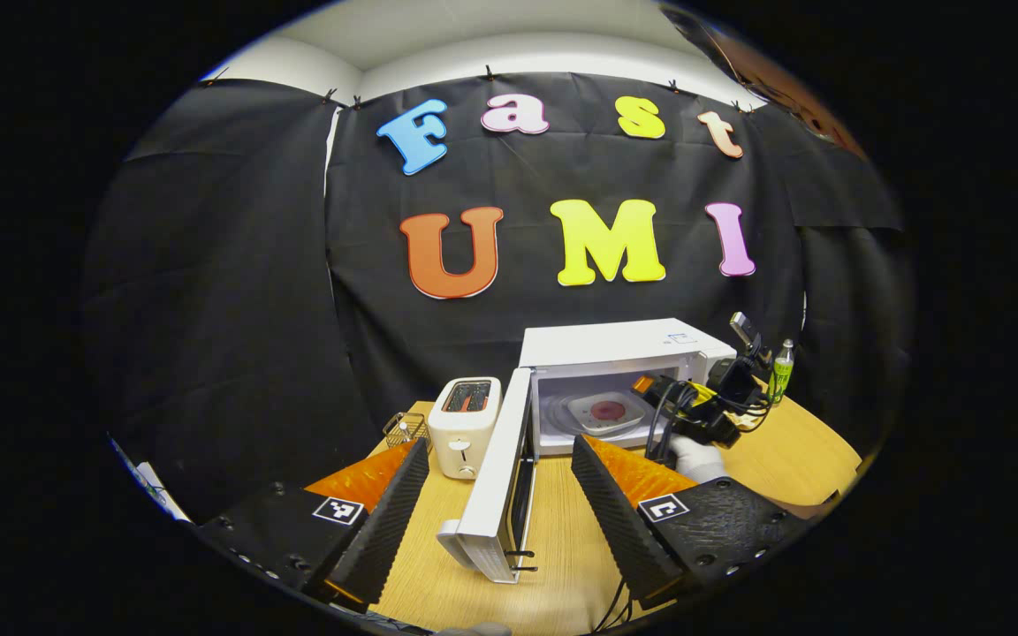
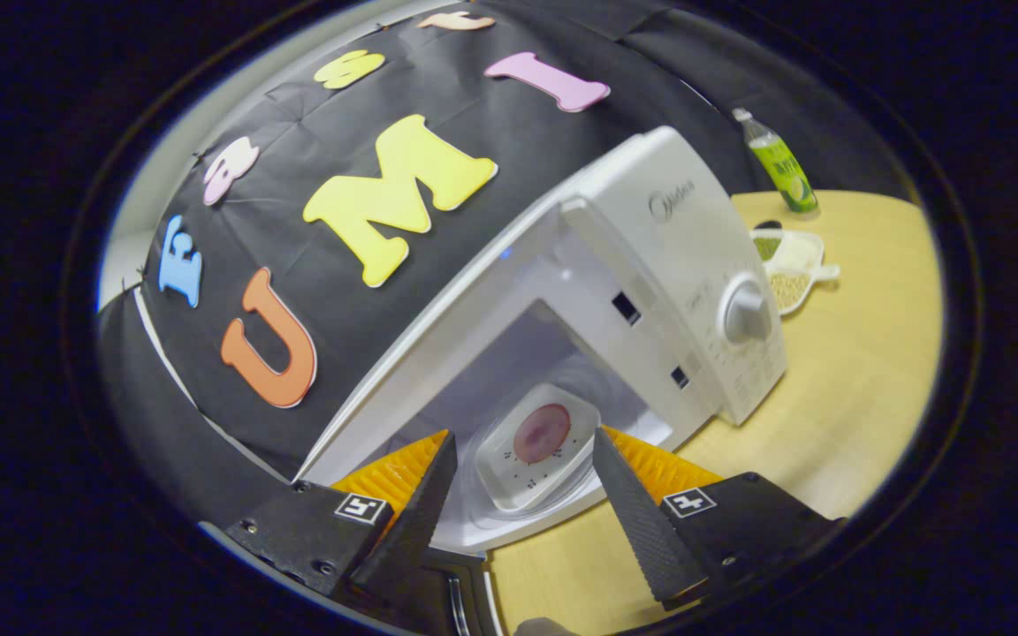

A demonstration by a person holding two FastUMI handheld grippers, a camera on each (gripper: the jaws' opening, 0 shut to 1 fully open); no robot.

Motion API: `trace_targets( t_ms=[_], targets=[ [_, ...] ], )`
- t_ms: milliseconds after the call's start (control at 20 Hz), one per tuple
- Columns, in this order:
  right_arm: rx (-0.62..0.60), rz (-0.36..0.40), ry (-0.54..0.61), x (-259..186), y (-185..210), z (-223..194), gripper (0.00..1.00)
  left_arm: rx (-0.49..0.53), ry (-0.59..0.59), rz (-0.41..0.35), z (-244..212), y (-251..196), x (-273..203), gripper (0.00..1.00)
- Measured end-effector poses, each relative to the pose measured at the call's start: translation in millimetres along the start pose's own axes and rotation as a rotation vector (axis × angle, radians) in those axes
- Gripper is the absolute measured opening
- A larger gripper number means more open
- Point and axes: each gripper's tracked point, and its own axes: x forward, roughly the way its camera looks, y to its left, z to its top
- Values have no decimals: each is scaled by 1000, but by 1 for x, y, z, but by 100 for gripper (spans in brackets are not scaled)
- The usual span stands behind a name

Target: Open the microwave oven with the left hand, put the food in, and close the microwave oven.

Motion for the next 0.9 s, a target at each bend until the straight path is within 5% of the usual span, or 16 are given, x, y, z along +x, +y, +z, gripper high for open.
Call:
trace_targets(
  t_ms=[250, 300, 400, 450, 500, 600, 650, 700, 750, 800, 900],
  targets=[
    [-312, 28, -19, -61, -12, 74, 100, -15, -33, 0, 10, 0, -6, 97],
    [-358, 22, -19, -76, -20, 87, 89, -15, -38, 2, 11, 1, -5, 97],
    [-440, 10, -1, -103, -34, 106, 90, -22, -50, 13, 12, 4, -2, 96],
    [-477, 1, 7, -116, -42, 115, 100, -27, -55, 17, 13, 5, 0, 96],
    [-506, -12, 18, -128, -51, 123, 91, -31, -59, 13, 13, 3, 3, 96],
    [-544, -35, 17, -152, -63, 146, 91, -28, -66, 11, 13, 3, 8, 97],
    [-557, -47, 10, -164, -69, 158, 100, -23, -73, 9, 15, 3, 11, 97],
    [-570, -57, 2, -176, -75, 168, 91, -18, -75, 8, 14, 3, 13, 89],
    [-585, -67, 2, -188, -80, 175, 100, -14, -78, 3, 13, 2, 15, 97],
    [-602, -74, 5, -199, -85, 182, 91, -13, -84, -4, 13, 2, 16, 97],
    [-622, -97, 4, -218, -98, 192, 92, -11, -83, -10, 9, 4, 21, 93]
  ],
)
